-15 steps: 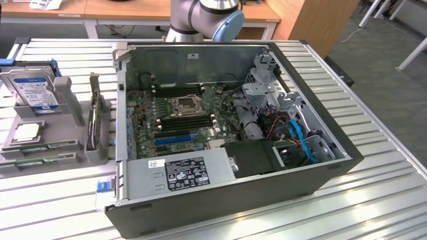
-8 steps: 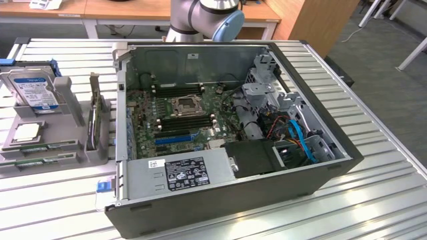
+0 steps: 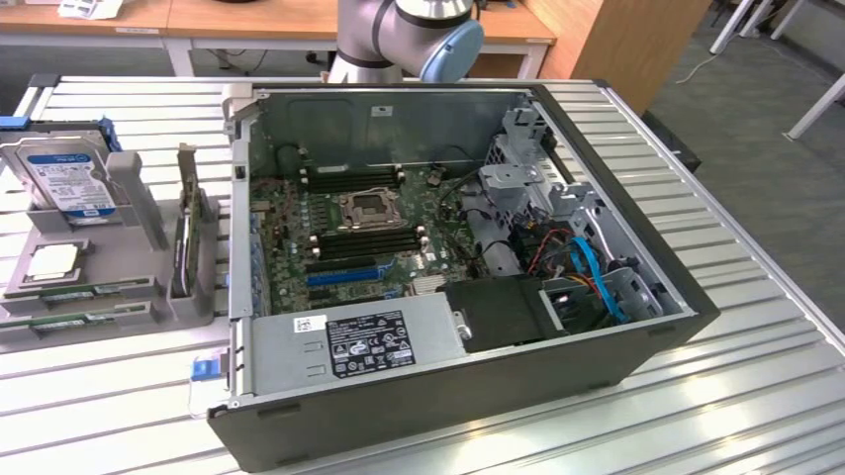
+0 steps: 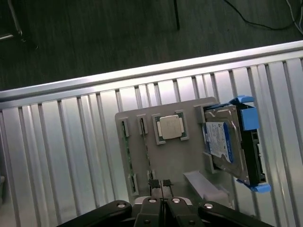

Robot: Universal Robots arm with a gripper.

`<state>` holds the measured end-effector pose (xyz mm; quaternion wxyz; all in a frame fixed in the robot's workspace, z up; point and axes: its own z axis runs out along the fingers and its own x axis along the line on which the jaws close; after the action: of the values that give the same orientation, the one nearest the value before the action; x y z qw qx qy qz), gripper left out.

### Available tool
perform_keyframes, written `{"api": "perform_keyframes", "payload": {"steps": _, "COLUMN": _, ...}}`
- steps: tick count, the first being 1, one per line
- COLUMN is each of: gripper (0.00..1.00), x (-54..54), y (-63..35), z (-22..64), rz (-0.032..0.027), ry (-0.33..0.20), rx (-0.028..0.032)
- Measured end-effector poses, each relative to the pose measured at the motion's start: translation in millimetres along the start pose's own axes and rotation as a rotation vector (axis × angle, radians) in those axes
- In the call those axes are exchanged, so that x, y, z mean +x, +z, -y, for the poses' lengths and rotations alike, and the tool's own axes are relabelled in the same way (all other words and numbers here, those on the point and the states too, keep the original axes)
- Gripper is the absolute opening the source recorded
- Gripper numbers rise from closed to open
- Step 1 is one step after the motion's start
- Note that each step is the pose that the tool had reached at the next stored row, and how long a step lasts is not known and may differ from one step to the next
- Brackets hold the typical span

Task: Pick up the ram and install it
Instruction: 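Pick up the ram and move it above insertion slot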

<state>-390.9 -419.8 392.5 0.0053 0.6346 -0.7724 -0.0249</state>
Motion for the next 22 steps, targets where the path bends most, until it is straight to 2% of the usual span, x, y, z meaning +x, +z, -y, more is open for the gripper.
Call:
{"api": "perform_keyframes", "payload": {"steps": 4, "gripper": 0.10, "x": 0.0, "y": 0.0, "z": 0.0, "rz": -0.0003, "ry": -0.004, "rx": -0.0002}}
{"api": "perform_keyframes", "payload": {"steps": 13, "gripper": 0.10, "x": 0.0, "y": 0.0, "z": 0.0, "rz": -0.0034, "ry": -0.073, "rx": -0.0017}}
{"api": "perform_keyframes", "payload": {"steps": 19, "gripper": 0.10, "x": 0.0, "y": 0.0, "z": 0.0, "rz": -0.0036, "ry": -0.076, "rx": -0.0018}}
{"api": "perform_keyframes", "payload": {"steps": 22, "gripper": 0.10, "x": 0.0, "y": -0.1, "z": 0.1, "rz": -0.0028, "ry": -0.076, "rx": 0.0033}}
